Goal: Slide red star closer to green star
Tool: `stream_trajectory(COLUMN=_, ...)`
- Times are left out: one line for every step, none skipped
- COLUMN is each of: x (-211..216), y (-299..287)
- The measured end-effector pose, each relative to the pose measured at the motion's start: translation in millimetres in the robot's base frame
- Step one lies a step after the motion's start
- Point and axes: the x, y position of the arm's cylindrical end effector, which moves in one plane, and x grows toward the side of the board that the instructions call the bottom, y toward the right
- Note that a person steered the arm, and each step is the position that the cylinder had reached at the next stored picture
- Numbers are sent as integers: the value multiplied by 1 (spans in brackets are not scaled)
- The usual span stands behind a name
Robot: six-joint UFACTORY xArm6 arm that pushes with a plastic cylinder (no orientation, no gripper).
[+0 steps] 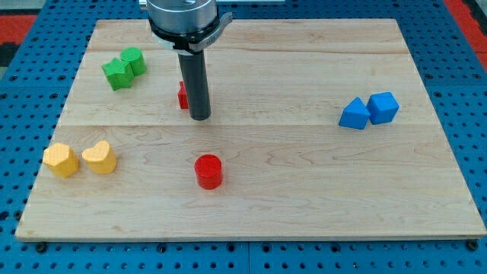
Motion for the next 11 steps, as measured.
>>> stream_trajectory(x=-2, y=-2)
stream_trajectory(x=-26, y=6)
stream_trajectory(x=-39, y=-5)
stream_trajectory(x=-40, y=-7)
stream_trajectory(x=-41, y=-20)
stream_trajectory(x=-52, y=-44)
stream_trajectory(x=-52, y=-48)
stream_trajectory(x=-53, y=-54)
stream_trajectory(x=-53, y=-60)
stream_trajectory(x=-53, y=-73)
stream_trajectory(x=-53, y=-75)
